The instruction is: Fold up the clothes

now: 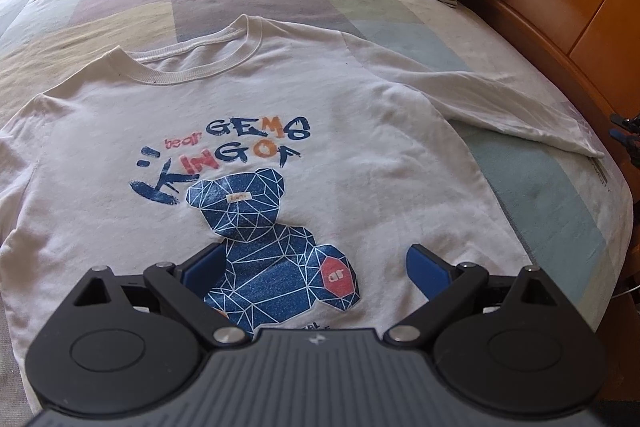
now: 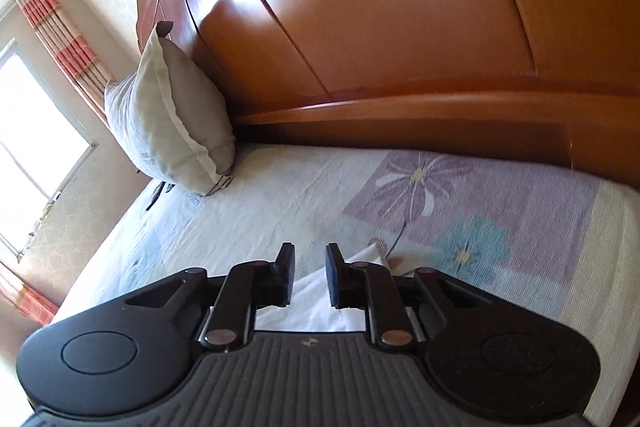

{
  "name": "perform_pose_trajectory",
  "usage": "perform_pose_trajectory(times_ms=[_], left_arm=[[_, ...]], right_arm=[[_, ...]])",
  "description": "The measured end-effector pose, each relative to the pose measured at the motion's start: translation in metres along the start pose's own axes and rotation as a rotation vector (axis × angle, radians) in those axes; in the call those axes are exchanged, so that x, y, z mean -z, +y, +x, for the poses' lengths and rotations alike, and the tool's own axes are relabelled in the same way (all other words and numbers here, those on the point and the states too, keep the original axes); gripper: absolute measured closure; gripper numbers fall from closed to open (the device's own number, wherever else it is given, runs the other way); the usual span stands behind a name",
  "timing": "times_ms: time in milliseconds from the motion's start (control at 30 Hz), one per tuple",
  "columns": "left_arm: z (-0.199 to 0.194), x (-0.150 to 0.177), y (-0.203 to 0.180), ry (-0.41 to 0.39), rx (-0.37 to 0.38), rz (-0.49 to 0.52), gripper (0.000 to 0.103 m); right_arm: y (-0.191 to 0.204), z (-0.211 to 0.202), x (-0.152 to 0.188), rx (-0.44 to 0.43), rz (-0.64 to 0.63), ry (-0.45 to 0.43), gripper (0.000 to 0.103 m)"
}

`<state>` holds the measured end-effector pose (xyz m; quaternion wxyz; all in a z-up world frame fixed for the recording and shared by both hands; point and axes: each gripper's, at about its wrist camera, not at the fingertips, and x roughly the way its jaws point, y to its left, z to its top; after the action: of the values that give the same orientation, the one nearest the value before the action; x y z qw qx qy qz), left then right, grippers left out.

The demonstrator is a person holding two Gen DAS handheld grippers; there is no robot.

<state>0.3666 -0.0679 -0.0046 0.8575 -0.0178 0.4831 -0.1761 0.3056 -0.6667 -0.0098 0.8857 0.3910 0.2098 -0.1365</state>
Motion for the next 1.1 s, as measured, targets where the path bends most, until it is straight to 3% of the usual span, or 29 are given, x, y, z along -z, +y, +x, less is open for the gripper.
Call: perform_pose_trajectory(times_ms=[67, 133, 233, 333, 367, 400, 433, 600, 767, 900, 1000, 1100], left_arm=[[0.002, 0.000, -0.001, 0.007, -0.001, 0.001, 0.007], [0.003, 0.000, -0.004, 0.013, 0.003, 0.012, 0.007], [0.004, 0.000, -0.008, 0.018, 0.004, 0.033, 0.007], [0.004, 0.002, -0.009, 0.024, 0.001, 0.037, 0.007], [0.005, 0.002, -0.009, 0.027, 0.001, 0.037, 0.007], [0.004, 0.002, -0.009, 0.028, -0.002, 0.037, 0.007], [0.004, 0.003, -0.009, 0.027, -0.005, 0.038, 0.007], [0.000, 0.002, -0.007, 0.015, -0.017, 0.027, 0.007], [0.002, -0.001, -0.006, 0.009, -0.016, 0.015, 0.007], [0.007, -0.002, -0.008, 0.015, -0.008, 0.023, 0.007], [0.008, -0.001, -0.010, 0.019, -0.010, 0.029, 0.007], [0.009, -0.002, -0.009, 0.023, -0.017, 0.024, 0.007]], right_arm=[[-0.003, 0.002, 0.018, -0.017, 0.036, 0.044, 0.058], [-0.006, 0.008, 0.034, 0.007, 0.066, 0.080, 0.055], [-0.019, 0.018, 0.053, 0.039, 0.148, 0.096, 0.056], [-0.036, 0.024, 0.058, -0.023, 0.274, 0.022, 0.057], [-0.038, 0.028, 0.057, -0.020, 0.286, 0.007, 0.062], [-0.037, 0.033, 0.054, 0.000, 0.279, -0.001, 0.069], [-0.036, 0.038, 0.052, 0.022, 0.271, -0.004, 0.092], [-0.011, 0.047, 0.026, 0.028, 0.167, -0.029, 0.091], [0.017, 0.027, 0.000, 0.033, 0.022, -0.065, 0.092], [0.009, 0.024, -0.002, 0.121, -0.007, 0.005, 0.090], [0.003, 0.028, 0.011, 0.267, -0.054, 0.102, 0.080], [0.013, 0.023, 0.021, 0.315, -0.117, 0.080, 0.077]])
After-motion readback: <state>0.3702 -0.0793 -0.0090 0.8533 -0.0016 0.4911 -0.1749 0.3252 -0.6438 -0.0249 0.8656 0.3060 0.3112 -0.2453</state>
